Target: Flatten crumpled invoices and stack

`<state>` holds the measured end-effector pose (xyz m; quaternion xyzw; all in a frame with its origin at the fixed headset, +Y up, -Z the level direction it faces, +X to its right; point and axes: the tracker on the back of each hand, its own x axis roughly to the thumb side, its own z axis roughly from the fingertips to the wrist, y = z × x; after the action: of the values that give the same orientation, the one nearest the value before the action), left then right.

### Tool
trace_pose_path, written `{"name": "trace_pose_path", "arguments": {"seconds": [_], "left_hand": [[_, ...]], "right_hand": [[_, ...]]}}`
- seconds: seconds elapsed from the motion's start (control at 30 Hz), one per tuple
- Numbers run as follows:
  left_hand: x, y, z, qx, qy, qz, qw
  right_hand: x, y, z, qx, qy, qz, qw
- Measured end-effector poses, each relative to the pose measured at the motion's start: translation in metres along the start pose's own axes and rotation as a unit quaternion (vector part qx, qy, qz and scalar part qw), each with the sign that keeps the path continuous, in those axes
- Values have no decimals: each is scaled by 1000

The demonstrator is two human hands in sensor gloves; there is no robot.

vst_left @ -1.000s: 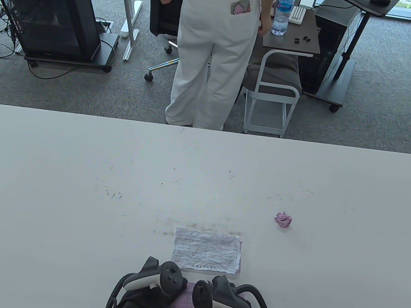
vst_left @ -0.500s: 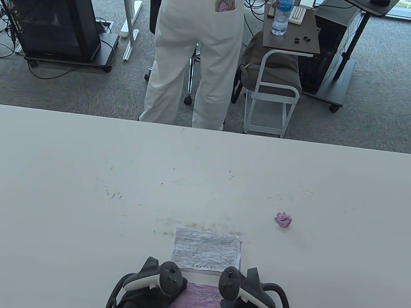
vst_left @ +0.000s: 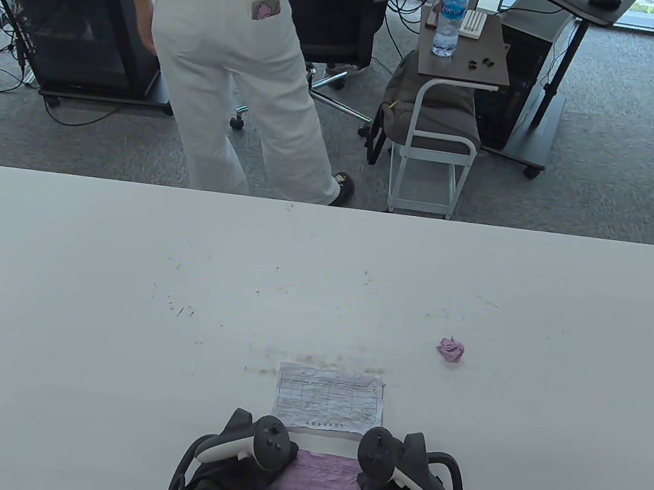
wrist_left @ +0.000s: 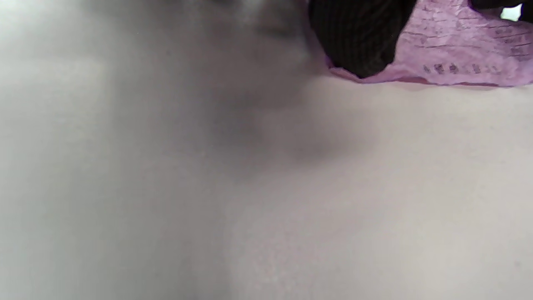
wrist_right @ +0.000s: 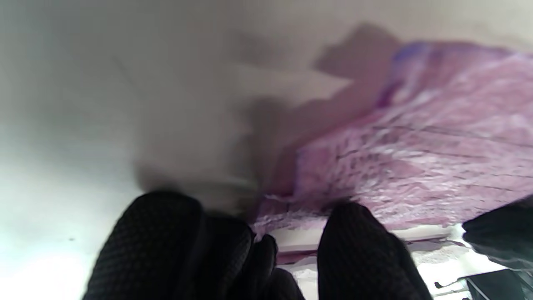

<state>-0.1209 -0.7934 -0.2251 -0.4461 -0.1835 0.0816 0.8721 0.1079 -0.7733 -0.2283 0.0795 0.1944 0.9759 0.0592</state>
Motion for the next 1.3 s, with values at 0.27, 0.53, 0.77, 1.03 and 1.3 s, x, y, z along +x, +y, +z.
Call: {"name": "trace_pose_path", "arguments": {"seconds": [0.27, 0.53, 0.77, 1.03, 1.3], "left_hand": [[0, 0, 1, 1, -1, -1, 1000], [0, 0, 1, 3, -2, 0, 1000], [0, 0, 1, 3, -3, 1, 1000], [1, 0, 1, 2, -3, 1, 1000], [0, 0, 1, 2, -3, 1, 1000]], "right_hand": [[-3, 2, 0, -6, 19, -41, 999], [4, -2, 4, -36, -6, -9, 999], [-13, -15, 9, 12, -65, -155, 986], [-27, -6, 3, 82, -96, -344, 931], [-22, 0, -1, 97, -35, -323, 941]]}}
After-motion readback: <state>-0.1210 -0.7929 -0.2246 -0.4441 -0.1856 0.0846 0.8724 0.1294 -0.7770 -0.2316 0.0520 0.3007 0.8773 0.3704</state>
